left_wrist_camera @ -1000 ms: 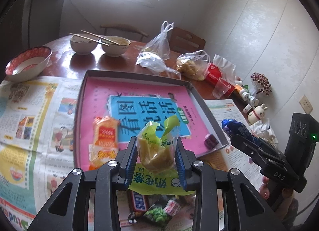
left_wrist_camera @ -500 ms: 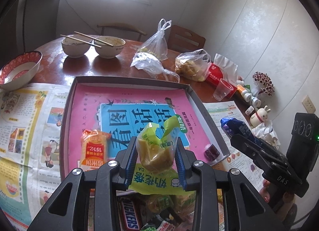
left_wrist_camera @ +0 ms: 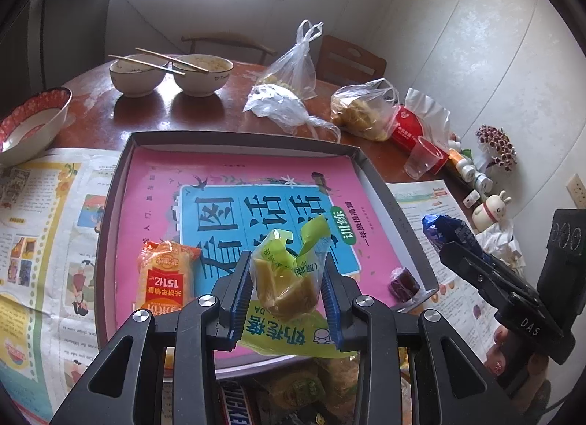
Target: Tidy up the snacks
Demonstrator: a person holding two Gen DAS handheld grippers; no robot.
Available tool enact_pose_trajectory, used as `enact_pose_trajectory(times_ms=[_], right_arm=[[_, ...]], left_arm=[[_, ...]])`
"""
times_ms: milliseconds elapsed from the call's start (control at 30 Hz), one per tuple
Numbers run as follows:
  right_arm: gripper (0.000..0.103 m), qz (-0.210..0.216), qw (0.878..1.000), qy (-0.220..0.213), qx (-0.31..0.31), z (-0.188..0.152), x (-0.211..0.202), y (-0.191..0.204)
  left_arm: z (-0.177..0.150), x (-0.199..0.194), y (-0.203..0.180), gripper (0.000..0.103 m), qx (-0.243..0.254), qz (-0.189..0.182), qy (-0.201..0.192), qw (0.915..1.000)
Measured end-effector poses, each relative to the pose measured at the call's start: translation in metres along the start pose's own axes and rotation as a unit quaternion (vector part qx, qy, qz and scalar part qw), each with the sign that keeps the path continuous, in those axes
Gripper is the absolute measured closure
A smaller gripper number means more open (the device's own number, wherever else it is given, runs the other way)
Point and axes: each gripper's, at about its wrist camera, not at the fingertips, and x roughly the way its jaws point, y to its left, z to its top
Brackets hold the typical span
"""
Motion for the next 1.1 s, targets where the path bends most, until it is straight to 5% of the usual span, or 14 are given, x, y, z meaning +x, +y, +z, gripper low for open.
enact_pose_trajectory(times_ms=[533,1100], right_arm=[[0.047,-0.019,1.0,0.023,0.002,-0.009,0.02,-0.007],[0.047,-0.017,0.997,0.025,-0.065,-0.021,0.038,0.03]], left_arm=[[0.002,0.026,0.0,0.067,0.005,0.022,0.017,0.9996],[0.001,0.039,0.009,0.067,-0.003,0.05,0.019,0.9986]])
